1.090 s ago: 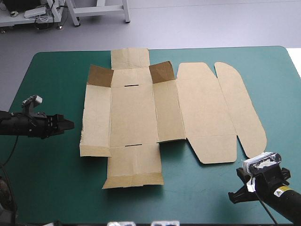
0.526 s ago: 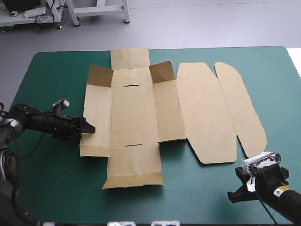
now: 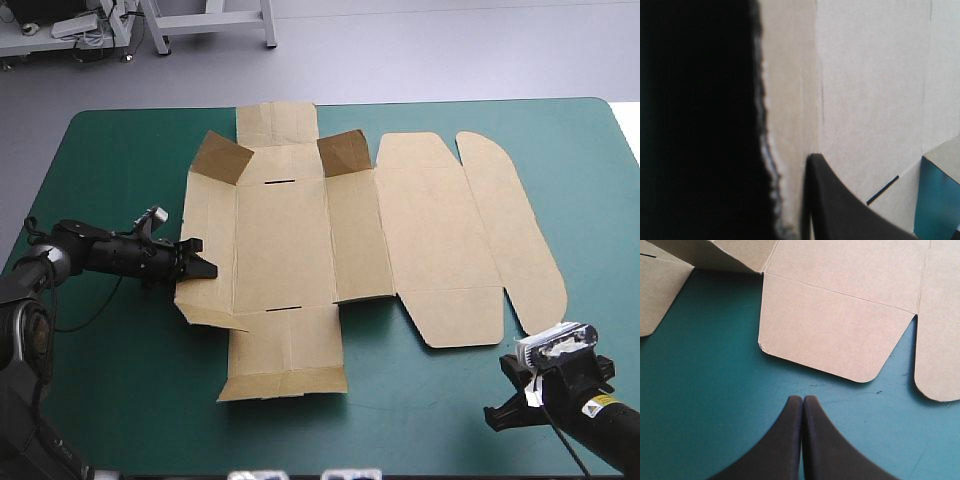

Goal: Fold the box

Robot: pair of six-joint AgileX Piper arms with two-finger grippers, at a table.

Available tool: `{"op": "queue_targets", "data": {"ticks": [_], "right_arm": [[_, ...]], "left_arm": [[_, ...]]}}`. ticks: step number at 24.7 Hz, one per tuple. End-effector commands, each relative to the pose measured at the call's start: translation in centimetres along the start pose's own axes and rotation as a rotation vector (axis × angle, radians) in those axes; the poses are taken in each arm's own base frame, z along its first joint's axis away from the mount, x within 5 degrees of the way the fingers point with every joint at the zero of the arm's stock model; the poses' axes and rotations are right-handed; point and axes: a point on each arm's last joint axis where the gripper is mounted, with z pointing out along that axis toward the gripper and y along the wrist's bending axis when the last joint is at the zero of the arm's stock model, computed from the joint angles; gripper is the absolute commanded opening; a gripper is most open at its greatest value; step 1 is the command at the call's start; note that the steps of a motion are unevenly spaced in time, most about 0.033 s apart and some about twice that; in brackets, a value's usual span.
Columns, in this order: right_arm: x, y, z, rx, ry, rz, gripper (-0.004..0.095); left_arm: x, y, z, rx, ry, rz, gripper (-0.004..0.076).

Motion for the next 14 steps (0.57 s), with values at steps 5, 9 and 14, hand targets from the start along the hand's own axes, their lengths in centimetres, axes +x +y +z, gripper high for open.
{"op": "queue_targets", "data": {"ticks": [5,9,14], "right_arm": [[-1.1,-0.1,-0.4,0.013,-0.076,0.000,-0.0018],[-1.1,-0.1,-0.4,0.013,-0.076,0.000,-0.0018],[-1.2,0.0,-0.4,0.008,-0.079,0.004,-0.0018]], "left_arm": [[-0.5,-1.6,-0.7,0.054,-0.033,0.095,-0.0008],[-0.3,-1.9,-0.8,0.079,-0.012,0.142,-0.0008],[-1.1,-5.0,-2.9,0.148,0.053,0.289,-0.0008]]}}
